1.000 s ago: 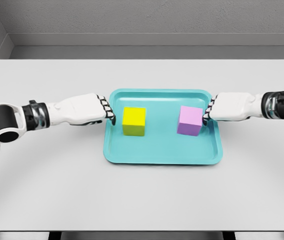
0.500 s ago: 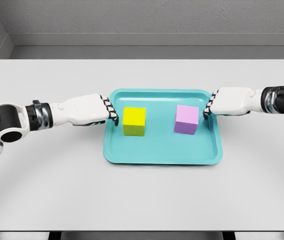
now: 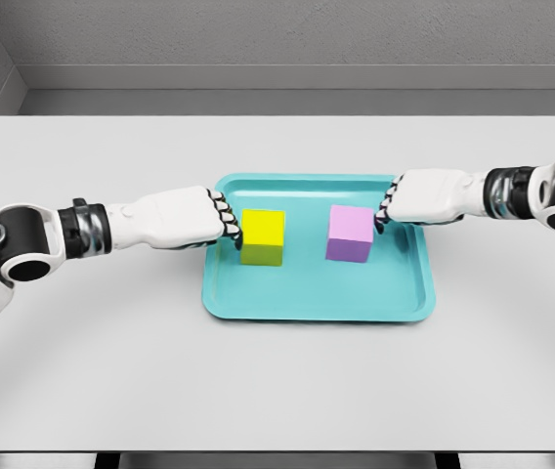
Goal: Push two cubes
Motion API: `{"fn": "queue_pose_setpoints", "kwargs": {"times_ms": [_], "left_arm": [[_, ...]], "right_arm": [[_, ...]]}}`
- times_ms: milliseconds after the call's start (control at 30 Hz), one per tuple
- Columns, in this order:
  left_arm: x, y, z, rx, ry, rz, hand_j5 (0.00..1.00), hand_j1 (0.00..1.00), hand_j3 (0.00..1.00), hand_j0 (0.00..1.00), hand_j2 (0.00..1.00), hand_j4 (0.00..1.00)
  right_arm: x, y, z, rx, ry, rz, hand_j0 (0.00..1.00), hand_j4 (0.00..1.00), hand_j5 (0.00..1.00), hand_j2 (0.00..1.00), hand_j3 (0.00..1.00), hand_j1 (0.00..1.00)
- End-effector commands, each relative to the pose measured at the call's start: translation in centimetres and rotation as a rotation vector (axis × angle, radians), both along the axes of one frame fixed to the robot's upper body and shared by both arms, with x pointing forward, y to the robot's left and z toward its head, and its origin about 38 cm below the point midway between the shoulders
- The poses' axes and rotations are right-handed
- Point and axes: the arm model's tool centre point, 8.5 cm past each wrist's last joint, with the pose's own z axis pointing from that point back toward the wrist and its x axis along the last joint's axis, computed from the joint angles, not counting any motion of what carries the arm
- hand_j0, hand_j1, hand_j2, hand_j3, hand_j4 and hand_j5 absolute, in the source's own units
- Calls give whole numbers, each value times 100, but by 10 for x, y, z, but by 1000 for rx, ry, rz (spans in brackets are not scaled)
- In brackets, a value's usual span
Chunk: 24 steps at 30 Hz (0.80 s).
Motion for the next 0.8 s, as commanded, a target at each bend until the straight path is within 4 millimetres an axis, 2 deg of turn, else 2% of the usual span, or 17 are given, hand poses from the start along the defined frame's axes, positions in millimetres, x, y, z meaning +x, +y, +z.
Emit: {"fn": "queue_pose_setpoints", "kwargs": {"times_ms": [0, 133, 167, 267, 433, 767], "left_arm": [[0, -1, 1, -7, 1, -1, 56, 56, 56, 56, 56, 56], [1, -4, 1, -4, 6, -2, 56, 56, 56, 56, 56, 56], [0, -5, -1, -4, 10, -4, 57, 57, 57, 57, 57, 57], [0, -3, -1, -7, 12, -1, 57, 57, 57, 57, 57, 57], [1, 2, -2, -2, 13, 12, 57, 57, 57, 57, 57, 57], [-2, 4, -8, 7, 27, 13, 58, 58, 58, 58, 58, 58]], "right_arm": [[1, 6, -1, 10, 1, 7, 65, 65, 65, 65, 65, 65], [2, 10, -2, 16, 2, 10, 65, 65, 65, 65, 65, 65], [4, 5, -4, 14, 9, -6, 65, 65, 65, 65, 65, 65], [9, 1, 0, 4, -3, -18, 65, 65, 65, 65, 65, 65], [9, 5, -1, 10, -3, -11, 65, 65, 65, 65, 65, 65], [8, 27, -8, 24, 12, 26, 65, 65, 65, 65, 65, 65]]}}
